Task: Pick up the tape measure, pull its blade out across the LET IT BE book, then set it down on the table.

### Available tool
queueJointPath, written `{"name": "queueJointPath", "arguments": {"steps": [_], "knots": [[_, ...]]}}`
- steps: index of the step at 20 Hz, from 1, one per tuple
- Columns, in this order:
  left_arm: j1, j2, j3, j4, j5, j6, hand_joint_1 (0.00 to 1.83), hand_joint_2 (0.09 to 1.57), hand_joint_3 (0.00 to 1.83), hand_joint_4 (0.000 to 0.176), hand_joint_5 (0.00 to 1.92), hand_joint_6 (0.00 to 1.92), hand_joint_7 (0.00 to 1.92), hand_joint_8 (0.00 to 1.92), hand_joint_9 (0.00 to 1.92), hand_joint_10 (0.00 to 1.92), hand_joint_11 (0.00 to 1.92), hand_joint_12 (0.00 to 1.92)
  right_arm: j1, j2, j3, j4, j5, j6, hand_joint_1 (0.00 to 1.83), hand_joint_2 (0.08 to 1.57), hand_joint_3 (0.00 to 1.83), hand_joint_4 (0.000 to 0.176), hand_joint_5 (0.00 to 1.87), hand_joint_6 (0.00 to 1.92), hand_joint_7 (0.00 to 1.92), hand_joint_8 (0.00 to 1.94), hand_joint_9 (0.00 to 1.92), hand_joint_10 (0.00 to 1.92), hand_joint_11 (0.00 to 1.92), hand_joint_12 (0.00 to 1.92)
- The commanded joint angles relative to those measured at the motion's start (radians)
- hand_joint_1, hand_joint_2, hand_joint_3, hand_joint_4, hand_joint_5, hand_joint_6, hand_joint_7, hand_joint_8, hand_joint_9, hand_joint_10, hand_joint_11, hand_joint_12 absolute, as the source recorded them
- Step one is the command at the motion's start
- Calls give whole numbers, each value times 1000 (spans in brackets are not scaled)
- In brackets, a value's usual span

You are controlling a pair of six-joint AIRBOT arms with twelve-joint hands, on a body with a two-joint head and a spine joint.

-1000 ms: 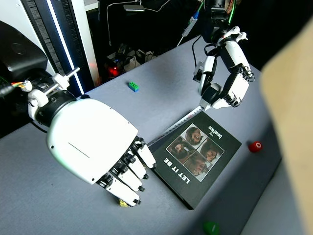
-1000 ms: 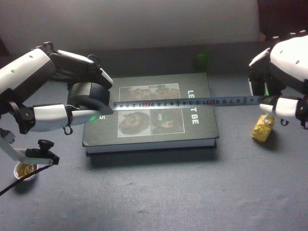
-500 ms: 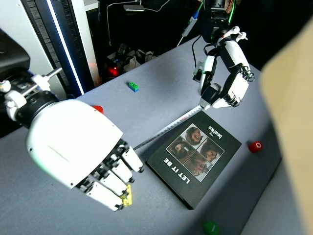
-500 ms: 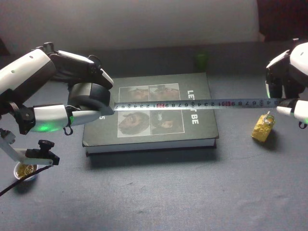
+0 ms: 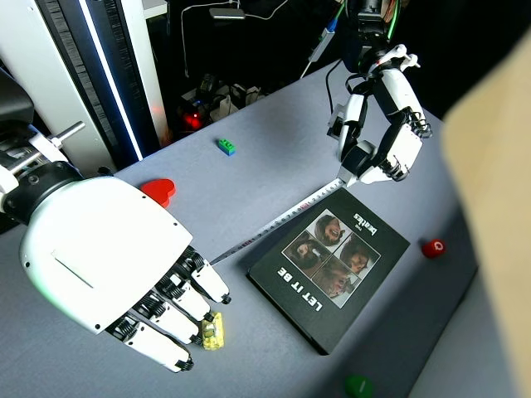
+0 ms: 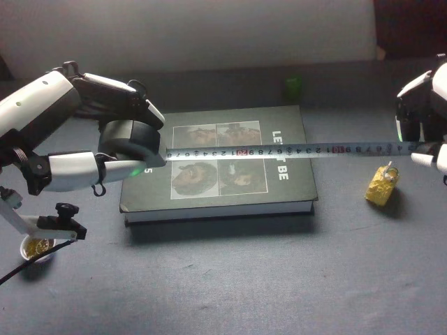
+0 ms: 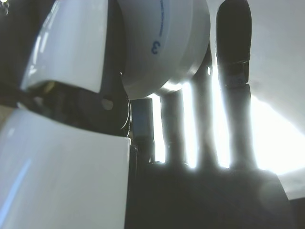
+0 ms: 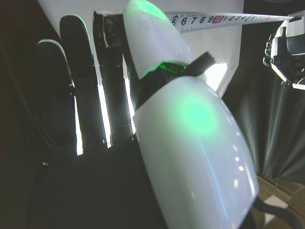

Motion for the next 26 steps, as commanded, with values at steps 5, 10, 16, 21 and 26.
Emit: {"name": "queueJointPath", "arguments": {"steps": [5,10,16,21,26], "knots": [[-5,6,7,-37,-130,-1,1382,1090,1,0,1029,767,1025,904,937,1190,862,1030,-4,25,6,-54,88,-9,1175,1217,1,0,708,1330,878,1248,670,1054,406,1505],[-6,7,6,-40,-130,-1,1382,1091,0,0,1020,768,1022,918,943,1188,873,1036,-3,25,6,-56,90,-10,1170,1220,1,0,706,1352,866,1246,665,1057,438,1516],[-3,6,6,-43,-130,-1,1382,1090,0,0,1020,764,1018,922,951,1181,887,1034,9,41,6,-66,78,-11,1170,1221,1,0,703,1356,866,1245,664,1057,446,1530],[-4,6,6,-44,-130,0,1383,1089,0,0,1017,762,1030,915,949,1180,881,1024,9,46,6,-66,79,-7,1168,1224,1,0,699,1365,860,1250,662,1060,422,1568],[0,5,6,-45,-130,1,1383,1085,0,0,1040,744,1025,900,959,1167,894,993,4,52,6,-66,78,2,1169,1223,0,0,702,1362,863,1247,671,1064,437,1532]]}}
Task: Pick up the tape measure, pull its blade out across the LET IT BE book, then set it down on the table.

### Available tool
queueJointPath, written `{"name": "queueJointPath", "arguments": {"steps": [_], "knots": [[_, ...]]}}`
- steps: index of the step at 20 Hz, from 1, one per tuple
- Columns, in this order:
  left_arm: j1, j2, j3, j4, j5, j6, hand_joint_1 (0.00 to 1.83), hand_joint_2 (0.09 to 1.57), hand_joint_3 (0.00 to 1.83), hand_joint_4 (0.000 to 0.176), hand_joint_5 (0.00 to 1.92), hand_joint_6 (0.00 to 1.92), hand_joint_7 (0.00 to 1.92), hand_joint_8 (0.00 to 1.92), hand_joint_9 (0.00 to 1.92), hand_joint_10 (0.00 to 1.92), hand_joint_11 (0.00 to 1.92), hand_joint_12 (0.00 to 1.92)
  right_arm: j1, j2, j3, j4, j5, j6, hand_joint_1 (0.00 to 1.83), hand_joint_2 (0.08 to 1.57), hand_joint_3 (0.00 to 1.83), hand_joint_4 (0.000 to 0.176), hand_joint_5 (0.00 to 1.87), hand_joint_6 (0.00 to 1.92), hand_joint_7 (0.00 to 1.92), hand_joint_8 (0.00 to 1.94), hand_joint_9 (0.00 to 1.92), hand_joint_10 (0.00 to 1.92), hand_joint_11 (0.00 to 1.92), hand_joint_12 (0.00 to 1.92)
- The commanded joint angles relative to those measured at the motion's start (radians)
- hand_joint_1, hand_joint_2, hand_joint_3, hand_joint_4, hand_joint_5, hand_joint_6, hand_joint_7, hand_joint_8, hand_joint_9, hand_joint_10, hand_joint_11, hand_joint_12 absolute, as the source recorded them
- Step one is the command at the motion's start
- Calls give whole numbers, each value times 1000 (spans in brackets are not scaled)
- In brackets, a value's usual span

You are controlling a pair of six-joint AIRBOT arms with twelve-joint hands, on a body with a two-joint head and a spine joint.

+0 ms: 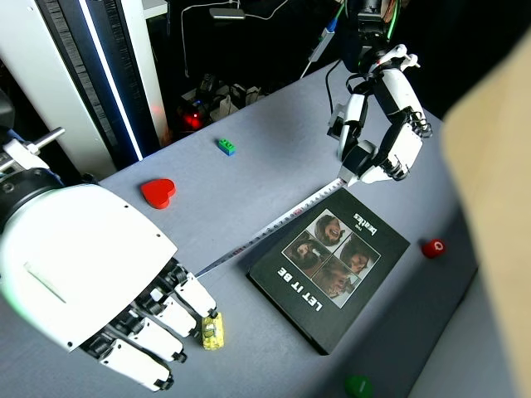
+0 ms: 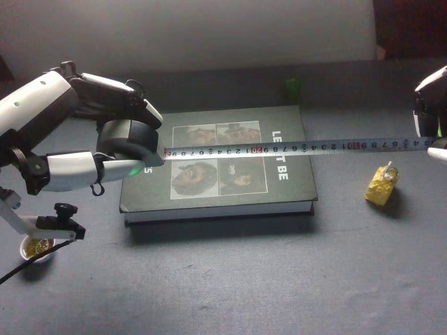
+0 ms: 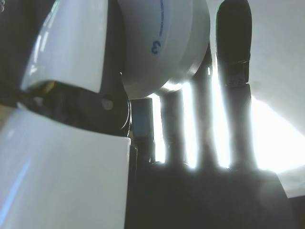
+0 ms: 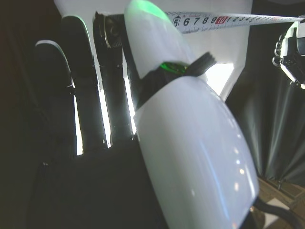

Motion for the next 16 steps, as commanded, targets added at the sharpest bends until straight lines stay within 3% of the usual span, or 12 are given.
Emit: {"name": "queueJointPath", "arguments": {"steps": [1,16], "knots": [[-5,5,6,-34,-126,0,1383,1084,0,0,1044,749,1027,889,962,1161,881,981,4,17,6,-56,81,-6,1169,1223,0,0,702,1362,863,1247,671,1064,437,1532],[-3,1,7,-37,-129,1,1383,1087,0,0,1026,746,1028,918,956,1167,893,994,14,11,4,-61,72,-19,1170,1223,0,0,700,1366,865,1242,671,1062,430,1530]]}}
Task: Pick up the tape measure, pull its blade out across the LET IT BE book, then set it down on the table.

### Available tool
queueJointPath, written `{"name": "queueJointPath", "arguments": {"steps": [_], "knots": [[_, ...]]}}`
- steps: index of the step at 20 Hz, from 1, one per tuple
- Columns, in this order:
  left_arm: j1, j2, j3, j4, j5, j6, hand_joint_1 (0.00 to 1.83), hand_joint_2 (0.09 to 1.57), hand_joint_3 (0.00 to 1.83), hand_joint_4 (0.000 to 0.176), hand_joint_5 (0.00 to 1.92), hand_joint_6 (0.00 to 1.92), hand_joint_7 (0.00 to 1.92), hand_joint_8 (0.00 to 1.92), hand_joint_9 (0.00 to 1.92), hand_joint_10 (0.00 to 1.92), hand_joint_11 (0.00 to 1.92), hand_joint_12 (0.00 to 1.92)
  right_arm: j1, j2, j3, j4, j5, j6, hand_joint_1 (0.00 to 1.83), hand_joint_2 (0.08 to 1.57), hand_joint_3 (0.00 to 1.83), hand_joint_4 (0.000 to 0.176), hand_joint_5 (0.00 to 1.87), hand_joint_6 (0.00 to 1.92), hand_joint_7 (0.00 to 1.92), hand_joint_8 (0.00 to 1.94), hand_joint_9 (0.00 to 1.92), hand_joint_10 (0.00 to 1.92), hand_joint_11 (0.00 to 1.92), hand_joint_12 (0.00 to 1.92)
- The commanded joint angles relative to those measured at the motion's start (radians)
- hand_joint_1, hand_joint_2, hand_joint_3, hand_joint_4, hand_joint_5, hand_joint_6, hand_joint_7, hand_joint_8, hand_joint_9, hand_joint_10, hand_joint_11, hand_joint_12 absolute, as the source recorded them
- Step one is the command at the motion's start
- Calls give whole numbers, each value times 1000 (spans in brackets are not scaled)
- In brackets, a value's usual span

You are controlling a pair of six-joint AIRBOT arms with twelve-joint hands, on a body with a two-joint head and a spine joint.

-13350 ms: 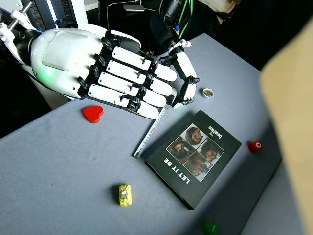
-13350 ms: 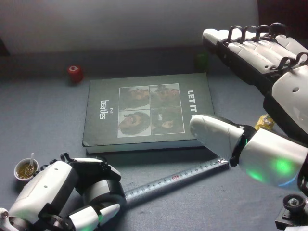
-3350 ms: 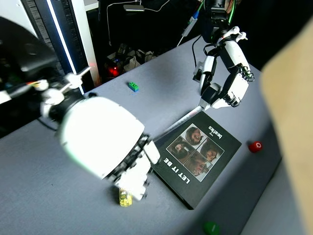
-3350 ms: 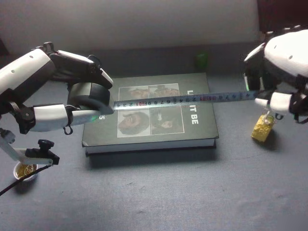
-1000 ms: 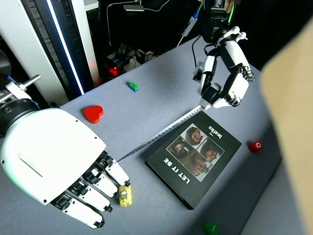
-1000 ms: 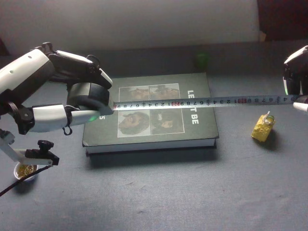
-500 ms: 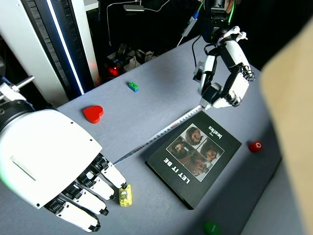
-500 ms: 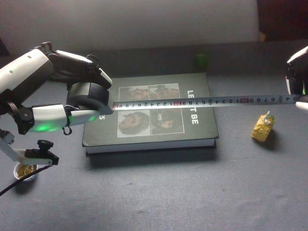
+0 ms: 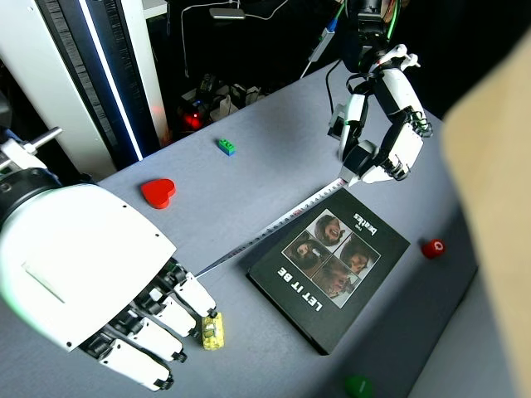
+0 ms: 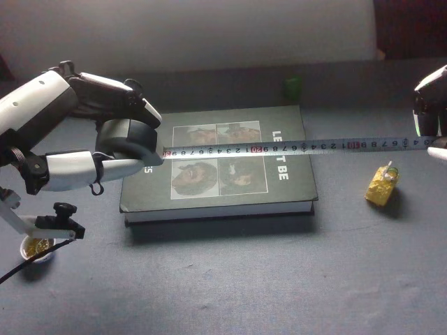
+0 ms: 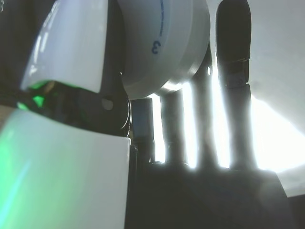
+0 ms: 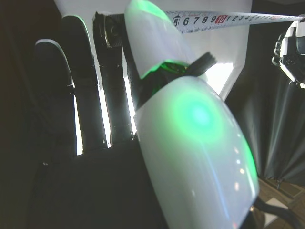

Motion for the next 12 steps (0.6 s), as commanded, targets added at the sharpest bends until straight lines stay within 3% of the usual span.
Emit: {"name": "queueJointPath", "arguments": {"steps": [1,6,9,10,11,12], "knots": [[-4,0,7,-32,-126,-2,1383,1087,0,0,1035,740,1023,923,953,1171,895,995,11,9,4,-57,79,-10,1170,1223,0,0,699,1365,866,1243,671,1062,430,1530],[-5,-2,5,-32,-126,-2,1383,1087,0,0,1039,732,1021,922,953,1174,892,993,7,-8,2,-57,81,-21,1175,1226,1,0,676,1370,874,1261,653,1054,385,1578],[-4,-3,4,-32,-126,-2,1383,1087,0,0,1049,721,1022,919,948,1179,886,989,7,-12,0,-57,80,-24,1166,1261,2,0,588,1427,831,1368,557,1072,311,1623],[-2,-3,4,-32,-126,-2,1383,1086,0,0,1050,719,1024,917,946,1180,875,987,5,-14,0,-57,83,-25,1022,1212,0,0,532,782,689,833,504,930,255,1536],[-1,-3,4,-32,-126,-2,1383,1086,0,0,1049,716,1025,918,947,1179,873,987,2,-17,1,-57,87,-25,936,1188,0,0,568,416,690,466,495,687,181,1428],[0,-3,4,-32,-126,-2,1383,1089,1,0,1029,735,1027,922,945,1184,869,996,2,-20,0,-57,87,-28,870,1178,0,0,578,207,685,217,501,468,127,1365]]}}
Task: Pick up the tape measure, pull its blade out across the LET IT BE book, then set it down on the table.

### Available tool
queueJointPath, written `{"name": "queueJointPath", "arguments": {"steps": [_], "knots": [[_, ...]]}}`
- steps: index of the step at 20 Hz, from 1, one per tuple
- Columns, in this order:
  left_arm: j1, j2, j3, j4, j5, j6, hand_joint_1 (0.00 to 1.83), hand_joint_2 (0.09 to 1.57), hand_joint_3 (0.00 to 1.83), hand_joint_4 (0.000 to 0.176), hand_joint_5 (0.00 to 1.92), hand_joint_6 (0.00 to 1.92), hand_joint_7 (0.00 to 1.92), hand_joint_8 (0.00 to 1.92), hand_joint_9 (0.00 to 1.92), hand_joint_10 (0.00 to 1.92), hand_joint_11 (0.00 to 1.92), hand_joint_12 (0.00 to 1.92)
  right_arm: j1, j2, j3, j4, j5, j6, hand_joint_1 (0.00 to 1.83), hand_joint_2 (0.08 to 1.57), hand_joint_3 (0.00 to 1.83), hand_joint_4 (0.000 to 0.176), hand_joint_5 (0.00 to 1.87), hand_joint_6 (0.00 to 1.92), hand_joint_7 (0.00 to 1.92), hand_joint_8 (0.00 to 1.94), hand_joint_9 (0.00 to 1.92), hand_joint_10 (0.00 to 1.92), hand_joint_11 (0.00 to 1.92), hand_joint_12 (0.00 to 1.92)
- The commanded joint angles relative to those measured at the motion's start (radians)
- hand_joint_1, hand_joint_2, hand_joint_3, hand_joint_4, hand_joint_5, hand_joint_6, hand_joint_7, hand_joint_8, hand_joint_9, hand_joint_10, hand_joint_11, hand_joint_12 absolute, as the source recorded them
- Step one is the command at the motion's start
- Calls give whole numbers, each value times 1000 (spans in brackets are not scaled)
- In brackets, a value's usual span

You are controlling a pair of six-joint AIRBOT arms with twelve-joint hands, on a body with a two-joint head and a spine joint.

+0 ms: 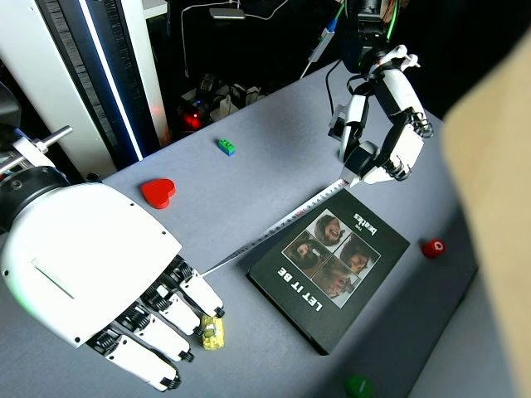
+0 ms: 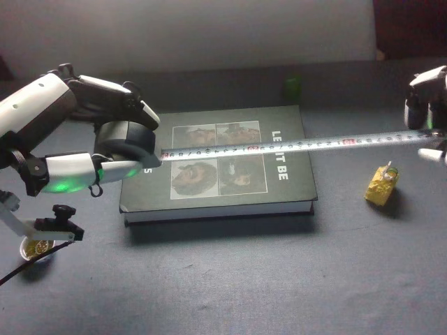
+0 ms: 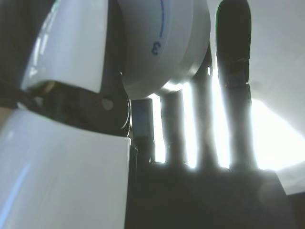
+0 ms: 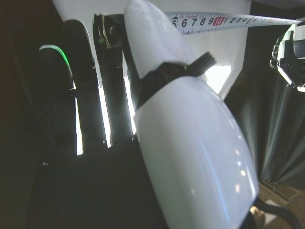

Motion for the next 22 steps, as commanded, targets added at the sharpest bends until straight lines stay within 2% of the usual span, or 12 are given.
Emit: {"name": "queueJointPath", "arguments": {"steps": [1,2,3,4,5,6,7,9,16,20,22], "knots": [[-10,1,4,-16,-126,-6,1383,1090,1,0,1013,749,1032,916,949,1181,869,998,5,2,0,-65,57,0,796,1180,0,0,521,81,607,65,462,262,55,1307],[-10,1,4,-16,-126,-6,1382,1093,0,0,1004,765,1027,923,945,1188,871,1004,1,-2,-1,-65,62,1,669,1170,0,0,405,15,449,12,366,108,10,1126],[-10,1,4,-16,-126,-6,1382,1093,0,0,1006,765,1025,928,941,1190,871,1004,0,-5,-1,-65,60,-2,529,1153,0,0,263,4,281,5,241,27,1,852],[-10,1,3,-16,-126,-5,1382,1093,0,0,1020,758,1017,935,937,1192,872,1005,-2,-7,-2,-64,60,-2,349,1127,0,0,99,0,97,5,81,5,0,499],[-9,1,3,-16,-126,-5,1382,1089,0,0,1048,727,1017,930,936,1187,879,1001,-2,-9,-2,-64,59,-2,209,1093,0,0,19,0,19,0,15,0,0,264],[-9,0,3,-17,-126,-5,1382,1088,0,0,1053,719,1021,928,933,1188,880,1000,-1,-10,-4,-64,50,-4,82,1052,0,0,3,0,3,0,2,0,0,134],[-7,0,3,-18,-126,-5,1383,1085,0,0,1056,710,1034,914,941,1176,879,998,-4,-12,-6,-64,39,-4,16,1027,0,0,0,0,0,0,0,0,0,76],[-6,0,2,-23,-118,-5,1384,1086,0,0,1026,733,1041,906,956,1167,891,996,-5,-22,-16,-65,33,-8,0,978,0,0,0,0,0,0,0,0,0,4],[-17,-28,51,19,-7,24,1385,1079,0,0,1067,698,1040,899,963,1148,895,991,16,-91,-71,-150,82,-13,0,962,0,0,0,0,0,0,0,0,0,0],[-21,-46,110,32,27,15,1383,1087,0,0,1023,745,1050,917,936,1167,866,1001,20,-112,-121,-253,102,17,0,962,0,0,0,0,0,0,0,0,1,1],[-28,-50,150,37,29,-4,1383,1088,0,0,1019,752,1050,919,933,1170,864,1004,13,-131,-153,-349,103,71,0,963,0,0,0,0,0,0,0,0,1,1]]}}
